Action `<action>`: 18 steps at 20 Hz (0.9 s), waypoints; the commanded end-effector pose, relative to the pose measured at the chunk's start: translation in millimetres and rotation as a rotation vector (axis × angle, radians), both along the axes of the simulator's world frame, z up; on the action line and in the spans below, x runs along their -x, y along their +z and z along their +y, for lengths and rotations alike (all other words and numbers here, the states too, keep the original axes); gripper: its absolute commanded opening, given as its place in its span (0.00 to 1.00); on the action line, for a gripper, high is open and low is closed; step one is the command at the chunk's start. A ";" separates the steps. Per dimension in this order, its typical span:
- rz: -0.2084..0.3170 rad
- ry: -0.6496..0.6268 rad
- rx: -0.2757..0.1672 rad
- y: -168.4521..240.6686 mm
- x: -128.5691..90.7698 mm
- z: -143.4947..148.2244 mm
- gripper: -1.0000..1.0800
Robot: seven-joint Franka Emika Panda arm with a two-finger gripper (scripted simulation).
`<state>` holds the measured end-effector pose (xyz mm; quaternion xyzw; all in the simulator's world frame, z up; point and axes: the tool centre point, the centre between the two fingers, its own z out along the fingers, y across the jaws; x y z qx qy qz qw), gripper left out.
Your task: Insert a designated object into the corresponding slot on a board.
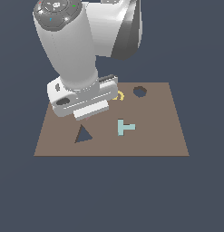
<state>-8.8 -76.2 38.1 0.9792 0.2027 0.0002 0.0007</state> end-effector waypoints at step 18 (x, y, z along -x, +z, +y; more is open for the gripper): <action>0.000 -0.542 0.001 2.4 -80.3 -5.0 0.00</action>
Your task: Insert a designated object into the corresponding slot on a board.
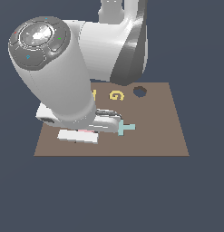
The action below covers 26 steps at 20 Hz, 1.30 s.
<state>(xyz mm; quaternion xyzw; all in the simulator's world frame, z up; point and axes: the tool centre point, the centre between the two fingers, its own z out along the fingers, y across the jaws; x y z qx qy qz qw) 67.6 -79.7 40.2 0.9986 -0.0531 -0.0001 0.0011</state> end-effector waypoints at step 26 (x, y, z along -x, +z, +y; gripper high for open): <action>0.000 -0.103 0.000 -9.6 -14.2 -7.6 0.96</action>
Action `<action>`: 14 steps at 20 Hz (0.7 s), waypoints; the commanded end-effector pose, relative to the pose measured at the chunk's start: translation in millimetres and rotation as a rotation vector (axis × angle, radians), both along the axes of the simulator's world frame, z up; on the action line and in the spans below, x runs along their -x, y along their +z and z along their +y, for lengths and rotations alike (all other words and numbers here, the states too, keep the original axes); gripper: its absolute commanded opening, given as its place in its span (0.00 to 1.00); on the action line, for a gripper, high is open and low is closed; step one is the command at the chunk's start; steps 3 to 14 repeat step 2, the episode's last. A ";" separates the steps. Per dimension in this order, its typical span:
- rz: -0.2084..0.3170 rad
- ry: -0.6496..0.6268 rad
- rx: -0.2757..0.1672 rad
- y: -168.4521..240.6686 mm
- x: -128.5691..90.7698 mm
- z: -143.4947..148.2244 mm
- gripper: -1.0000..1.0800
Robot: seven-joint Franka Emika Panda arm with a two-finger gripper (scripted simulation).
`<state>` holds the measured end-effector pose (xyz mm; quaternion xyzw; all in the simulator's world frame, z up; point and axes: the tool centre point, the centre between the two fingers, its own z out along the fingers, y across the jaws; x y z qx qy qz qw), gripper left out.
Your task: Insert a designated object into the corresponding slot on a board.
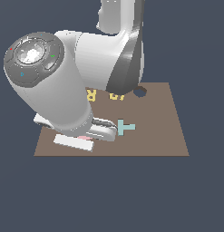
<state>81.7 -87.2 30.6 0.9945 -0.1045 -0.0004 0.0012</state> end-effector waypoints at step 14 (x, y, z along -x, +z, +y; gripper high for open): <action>0.000 0.000 0.000 0.0 -0.1 0.0 0.96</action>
